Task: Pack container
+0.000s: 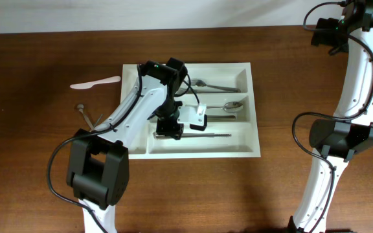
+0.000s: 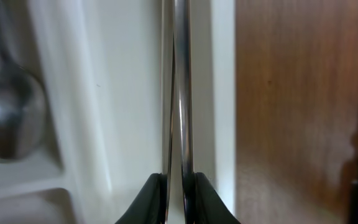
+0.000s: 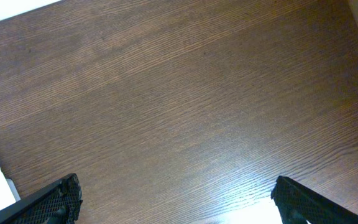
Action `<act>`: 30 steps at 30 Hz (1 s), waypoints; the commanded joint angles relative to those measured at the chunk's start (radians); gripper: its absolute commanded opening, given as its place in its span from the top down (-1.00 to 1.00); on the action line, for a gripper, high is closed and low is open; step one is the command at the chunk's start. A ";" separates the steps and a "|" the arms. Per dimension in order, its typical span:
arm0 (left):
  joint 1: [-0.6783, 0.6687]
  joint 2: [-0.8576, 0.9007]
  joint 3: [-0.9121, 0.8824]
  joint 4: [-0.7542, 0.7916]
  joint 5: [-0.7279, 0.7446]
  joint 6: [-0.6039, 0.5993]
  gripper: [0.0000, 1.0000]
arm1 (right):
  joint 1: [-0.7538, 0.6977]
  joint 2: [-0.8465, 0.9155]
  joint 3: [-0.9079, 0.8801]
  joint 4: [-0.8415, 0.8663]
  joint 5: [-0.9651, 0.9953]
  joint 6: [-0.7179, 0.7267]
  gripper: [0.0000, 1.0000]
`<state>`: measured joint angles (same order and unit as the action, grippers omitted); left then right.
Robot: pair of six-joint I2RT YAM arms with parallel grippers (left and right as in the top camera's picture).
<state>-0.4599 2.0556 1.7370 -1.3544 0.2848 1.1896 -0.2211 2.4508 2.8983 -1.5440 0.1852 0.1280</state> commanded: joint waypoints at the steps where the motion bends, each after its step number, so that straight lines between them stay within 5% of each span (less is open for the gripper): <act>1: 0.002 0.012 -0.005 0.036 0.032 0.038 0.96 | 0.004 -0.004 -0.005 0.000 0.002 0.005 -0.98; 21: -0.050 0.064 -0.005 0.072 0.029 0.038 0.94 | 0.004 -0.004 -0.005 0.000 0.002 0.005 -0.98; 26: -0.050 0.064 -0.005 0.071 0.029 0.038 -0.26 | 0.004 -0.004 -0.005 0.000 0.002 0.005 -0.98; 30: -0.050 0.064 -0.004 0.076 0.023 0.038 -0.33 | 0.004 -0.004 -0.005 0.000 0.002 0.005 -0.98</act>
<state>-0.5110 2.1208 1.7351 -1.2812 0.2958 1.2121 -0.2211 2.4508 2.8983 -1.5440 0.1852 0.1280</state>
